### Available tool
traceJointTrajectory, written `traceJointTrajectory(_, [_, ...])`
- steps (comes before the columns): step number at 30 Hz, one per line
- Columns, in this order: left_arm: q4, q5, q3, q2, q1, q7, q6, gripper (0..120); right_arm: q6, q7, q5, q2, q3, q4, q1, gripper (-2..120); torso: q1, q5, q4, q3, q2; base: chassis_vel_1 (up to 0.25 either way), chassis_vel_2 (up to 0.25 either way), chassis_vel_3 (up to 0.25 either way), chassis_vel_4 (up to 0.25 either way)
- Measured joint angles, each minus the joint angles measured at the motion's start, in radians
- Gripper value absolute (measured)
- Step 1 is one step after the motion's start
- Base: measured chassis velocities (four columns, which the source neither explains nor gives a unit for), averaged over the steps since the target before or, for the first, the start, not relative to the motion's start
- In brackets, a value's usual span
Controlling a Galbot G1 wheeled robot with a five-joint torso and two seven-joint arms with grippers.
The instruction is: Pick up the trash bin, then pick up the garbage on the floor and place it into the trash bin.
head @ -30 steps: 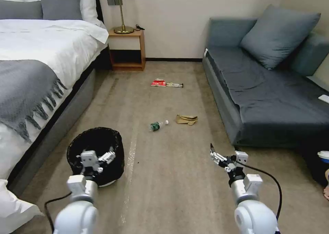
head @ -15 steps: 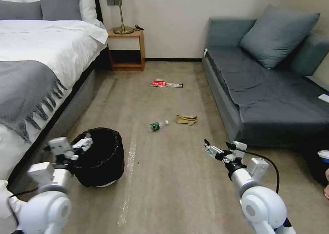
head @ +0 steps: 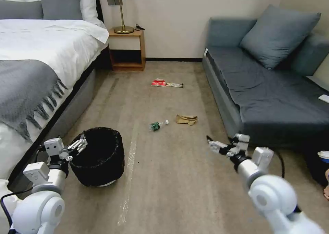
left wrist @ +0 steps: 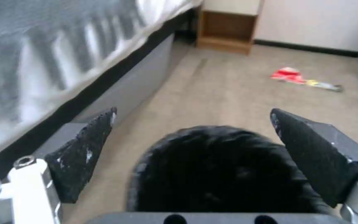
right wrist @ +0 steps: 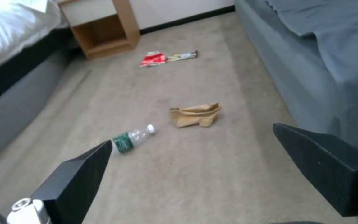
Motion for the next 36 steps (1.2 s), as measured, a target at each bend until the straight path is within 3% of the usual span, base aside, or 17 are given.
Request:
traceJointTrajectory(7, [0.070, -0.183, -0.013, 0.080, -0.052, -0.098, 0.081, 99, 0.021, -0.011, -0.065, 0.065, -0.005, -0.052, -0.002, 100, 0.000, 0.0000, -0.0002, 0.000, 0.000, 0.000, 0.000, 0.000, 0.000])
traceJointTrajectory(13, [0.116, -0.289, -0.007, 0.104, -0.074, -0.141, 0.136, 99, 0.030, -0.013, -0.080, 0.109, 0.004, -0.052, -0.013, 100, 0.000, 0.0001, 0.0001, 0.000, 0.000, 0.000, 0.000, 0.000, 0.000])
traceJointTrajectory(19, [0.176, -0.330, 0.019, 0.105, -0.114, -0.167, 0.166, 98, 0.043, -0.016, -0.104, 0.132, 0.015, -0.046, -0.031, 100, 0.000, -0.0001, -0.0001, 0.000, 0.000, 0.000, 0.000, 0.000, 0.000])
traceJointTrajectory(21, [0.237, -0.383, 0.041, 0.103, -0.160, -0.204, 0.211, 98, 0.060, -0.020, -0.135, 0.141, 0.019, -0.049, -0.040, 100, 0.000, 0.0000, -0.0003, 0.000, 0.000, 0.000, 0.000, 0.000, 0.000])
traceJointTrajectory(30, [0.328, -0.502, 0.055, 0.085, -0.221, -0.296, 0.294, 97, 0.061, -0.020, -0.141, 0.136, 0.007, -0.054, -0.024, 100, 0.000, 0.0002, -0.0003, 0.000, 0.000, 0.000, 0.000, 0.000, 0.000])
traceJointTrajectory(36, [0.363, -0.536, 0.057, 0.067, -0.246, -0.309, 0.304, 92, 0.061, -0.021, -0.140, 0.130, 0.000, -0.058, -0.019, 100, 0.000, 0.0001, 0.0000, 0.000, 0.000, 0.000, 0.000, 0.000, 0.000])
